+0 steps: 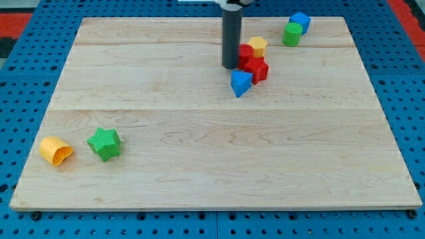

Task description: Push the blue triangle into the red star

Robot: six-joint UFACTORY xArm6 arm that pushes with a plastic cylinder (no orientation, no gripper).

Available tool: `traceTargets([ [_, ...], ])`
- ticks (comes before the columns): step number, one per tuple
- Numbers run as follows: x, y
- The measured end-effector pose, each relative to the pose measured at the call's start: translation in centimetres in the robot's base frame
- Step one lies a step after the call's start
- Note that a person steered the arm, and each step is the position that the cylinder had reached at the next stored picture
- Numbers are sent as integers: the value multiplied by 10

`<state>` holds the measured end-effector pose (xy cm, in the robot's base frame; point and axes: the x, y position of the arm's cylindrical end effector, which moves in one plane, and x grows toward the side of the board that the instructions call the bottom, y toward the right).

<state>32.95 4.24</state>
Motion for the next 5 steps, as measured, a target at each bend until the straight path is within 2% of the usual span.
traceTargets([
  [1,-19,25],
  [2,-24,13],
  [3,-20,-68],
  [4,30,-103],
  [5,105,-96],
])
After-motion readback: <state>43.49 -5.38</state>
